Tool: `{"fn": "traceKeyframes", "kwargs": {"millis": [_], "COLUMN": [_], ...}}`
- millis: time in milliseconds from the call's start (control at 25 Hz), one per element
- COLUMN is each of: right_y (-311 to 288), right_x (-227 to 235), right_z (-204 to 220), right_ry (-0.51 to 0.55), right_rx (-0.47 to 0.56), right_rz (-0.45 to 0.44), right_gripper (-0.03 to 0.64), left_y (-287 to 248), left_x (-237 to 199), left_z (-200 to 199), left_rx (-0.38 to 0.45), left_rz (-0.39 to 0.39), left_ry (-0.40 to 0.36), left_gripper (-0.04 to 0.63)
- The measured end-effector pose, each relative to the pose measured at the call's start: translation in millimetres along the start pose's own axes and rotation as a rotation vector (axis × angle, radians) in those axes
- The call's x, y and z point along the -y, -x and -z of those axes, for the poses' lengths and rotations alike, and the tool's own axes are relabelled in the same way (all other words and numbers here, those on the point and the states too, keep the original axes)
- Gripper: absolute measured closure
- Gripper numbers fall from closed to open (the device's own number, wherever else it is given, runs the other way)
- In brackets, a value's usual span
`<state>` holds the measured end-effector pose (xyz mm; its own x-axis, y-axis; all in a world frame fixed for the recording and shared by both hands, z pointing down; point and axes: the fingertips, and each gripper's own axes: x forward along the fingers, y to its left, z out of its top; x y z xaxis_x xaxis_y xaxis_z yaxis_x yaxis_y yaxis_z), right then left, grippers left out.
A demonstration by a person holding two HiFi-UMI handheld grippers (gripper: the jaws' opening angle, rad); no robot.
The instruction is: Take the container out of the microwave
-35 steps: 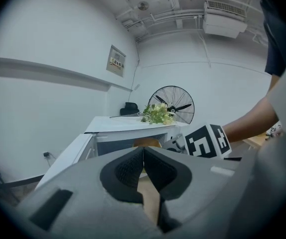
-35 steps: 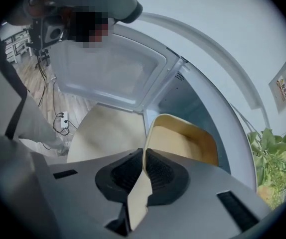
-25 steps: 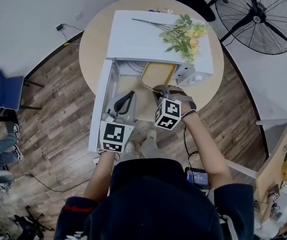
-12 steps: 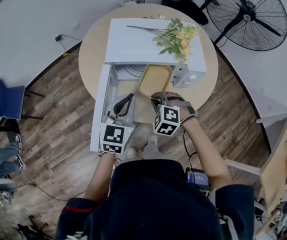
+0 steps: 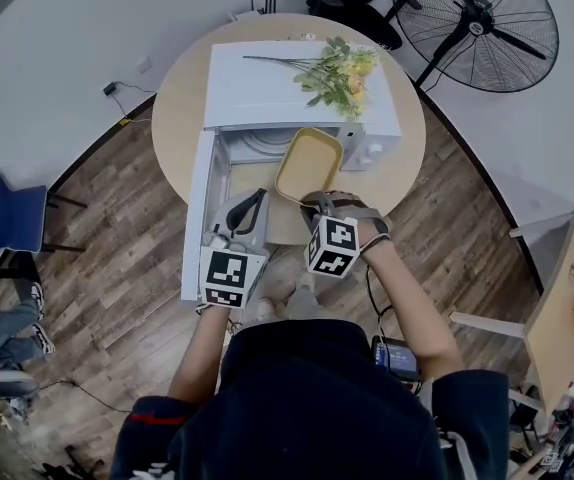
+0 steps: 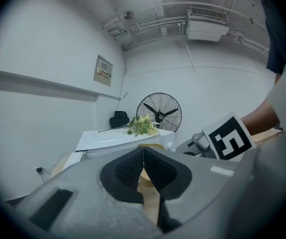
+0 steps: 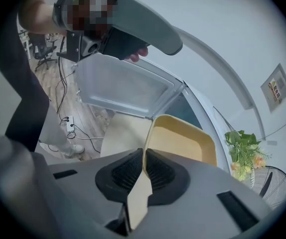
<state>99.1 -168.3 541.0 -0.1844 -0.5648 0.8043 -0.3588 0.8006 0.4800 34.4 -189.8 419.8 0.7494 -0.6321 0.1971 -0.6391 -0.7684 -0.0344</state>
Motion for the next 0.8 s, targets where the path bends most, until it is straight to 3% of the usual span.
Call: {"fn": "traceKeyframes", "kwargs": {"millis": [800], "right_y": [38], "right_x": [-32], "right_z": [-12], "right_ry": [-0.034], "right_rx": [-0.033], "right_rz": [0.065], "right_gripper": [0.591], "left_y": [40], "left_x": [23], "left_z": [-4], "left_rx": [0.030], "left_rz": [0.079], "left_ry": [-0.048], "left_gripper": [0.580]}}
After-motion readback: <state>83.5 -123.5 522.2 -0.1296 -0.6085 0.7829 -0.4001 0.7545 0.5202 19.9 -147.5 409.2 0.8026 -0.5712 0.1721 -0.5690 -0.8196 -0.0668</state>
